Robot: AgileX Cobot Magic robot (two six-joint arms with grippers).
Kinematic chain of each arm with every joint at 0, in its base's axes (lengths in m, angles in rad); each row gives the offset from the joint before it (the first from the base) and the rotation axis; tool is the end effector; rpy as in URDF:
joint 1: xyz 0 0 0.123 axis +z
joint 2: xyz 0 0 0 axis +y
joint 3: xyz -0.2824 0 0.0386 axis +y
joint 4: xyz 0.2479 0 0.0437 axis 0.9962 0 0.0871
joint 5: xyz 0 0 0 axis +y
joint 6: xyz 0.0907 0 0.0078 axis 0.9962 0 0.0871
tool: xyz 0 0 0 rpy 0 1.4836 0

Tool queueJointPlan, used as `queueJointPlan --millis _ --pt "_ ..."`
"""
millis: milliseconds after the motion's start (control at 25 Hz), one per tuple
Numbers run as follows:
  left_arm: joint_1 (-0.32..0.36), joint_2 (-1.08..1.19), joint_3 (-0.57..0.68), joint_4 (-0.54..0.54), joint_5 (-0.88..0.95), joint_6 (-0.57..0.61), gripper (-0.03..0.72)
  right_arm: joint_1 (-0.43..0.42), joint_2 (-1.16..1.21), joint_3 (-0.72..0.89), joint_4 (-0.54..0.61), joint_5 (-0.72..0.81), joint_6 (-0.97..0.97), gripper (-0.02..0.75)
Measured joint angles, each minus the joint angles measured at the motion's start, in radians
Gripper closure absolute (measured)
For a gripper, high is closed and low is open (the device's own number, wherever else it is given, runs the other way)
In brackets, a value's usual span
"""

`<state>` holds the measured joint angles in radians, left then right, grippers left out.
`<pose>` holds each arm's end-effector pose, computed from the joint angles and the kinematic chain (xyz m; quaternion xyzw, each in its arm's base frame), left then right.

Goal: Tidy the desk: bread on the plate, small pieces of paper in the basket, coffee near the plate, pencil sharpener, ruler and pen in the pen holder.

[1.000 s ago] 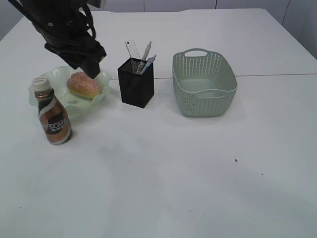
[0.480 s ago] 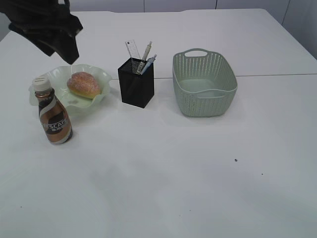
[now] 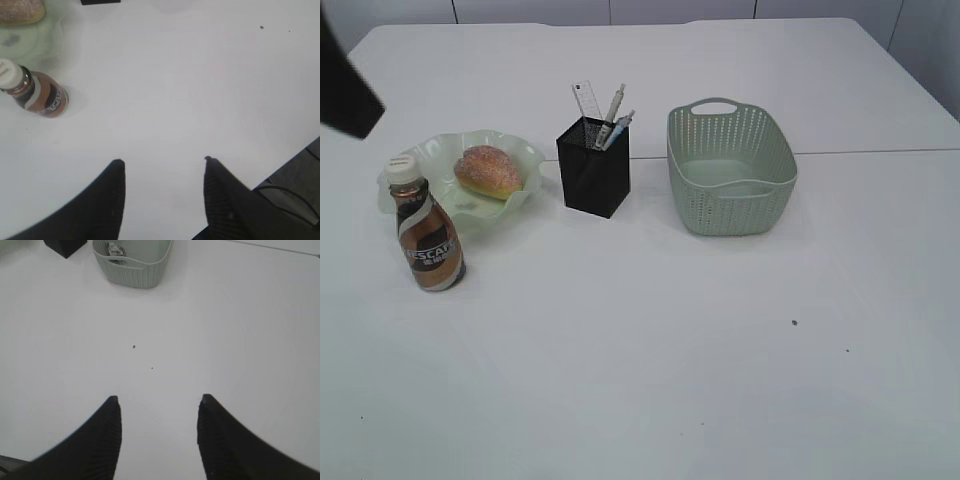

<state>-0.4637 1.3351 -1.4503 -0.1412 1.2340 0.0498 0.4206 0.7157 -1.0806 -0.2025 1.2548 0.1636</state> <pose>0.2265 -0.1268 0.4012 0.2396 0.9312 -0.1235 0.2455 0.0898 0.0211 0.4027 -0.1114 0.9157 0.0108 0.3860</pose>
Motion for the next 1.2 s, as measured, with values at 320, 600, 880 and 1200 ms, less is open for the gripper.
queueJointPlan --millis 320,600,880,1200 --pt "-0.006 -0.536 0.457 -0.042 -0.239 0.116 0.381 0.0 -0.281 0.205 0.111 0.011 -0.084 0.372" --pt "-0.006 -1.019 0.736 -0.066 -0.314 0.164 0.398 0.0 -0.495 0.358 0.136 -0.017 -0.093 0.372" --pt "-0.006 -1.293 0.852 -0.041 -0.194 0.164 0.399 0.0 -0.625 0.415 0.141 -0.04 -0.12 0.372" --pt "-0.006 -1.322 0.905 0.002 -0.095 0.164 0.4 0.0 -0.694 0.488 0.171 -0.046 -0.169 0.372"
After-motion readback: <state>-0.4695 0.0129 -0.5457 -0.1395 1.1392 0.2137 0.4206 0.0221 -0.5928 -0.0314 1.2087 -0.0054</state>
